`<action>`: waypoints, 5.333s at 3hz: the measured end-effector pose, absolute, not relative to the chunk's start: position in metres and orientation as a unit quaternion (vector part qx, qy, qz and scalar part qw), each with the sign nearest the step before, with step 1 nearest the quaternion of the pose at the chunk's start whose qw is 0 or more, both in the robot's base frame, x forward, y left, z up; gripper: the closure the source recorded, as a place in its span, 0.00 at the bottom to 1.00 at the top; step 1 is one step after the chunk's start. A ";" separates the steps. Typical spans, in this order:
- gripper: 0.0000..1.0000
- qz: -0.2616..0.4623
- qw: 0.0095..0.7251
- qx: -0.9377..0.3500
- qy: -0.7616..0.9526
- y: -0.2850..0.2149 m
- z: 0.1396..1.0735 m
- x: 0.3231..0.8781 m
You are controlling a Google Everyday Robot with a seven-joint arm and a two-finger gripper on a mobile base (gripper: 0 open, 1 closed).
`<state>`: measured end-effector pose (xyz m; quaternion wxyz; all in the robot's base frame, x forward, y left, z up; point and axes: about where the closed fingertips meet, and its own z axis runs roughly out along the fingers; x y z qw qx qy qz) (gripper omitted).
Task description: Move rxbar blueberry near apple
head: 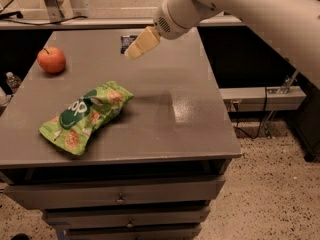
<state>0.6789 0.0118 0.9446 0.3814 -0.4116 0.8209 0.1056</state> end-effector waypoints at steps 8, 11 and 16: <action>0.00 0.165 0.422 -0.308 0.837 0.114 0.835 0.843; 0.63 0.152 0.420 -0.308 0.840 0.106 0.830 0.851; 1.00 0.229 0.438 -0.377 0.783 0.146 0.900 0.785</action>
Offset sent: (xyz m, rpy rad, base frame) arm 0.1209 0.0252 -0.0340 0.0714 -0.0816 -0.2063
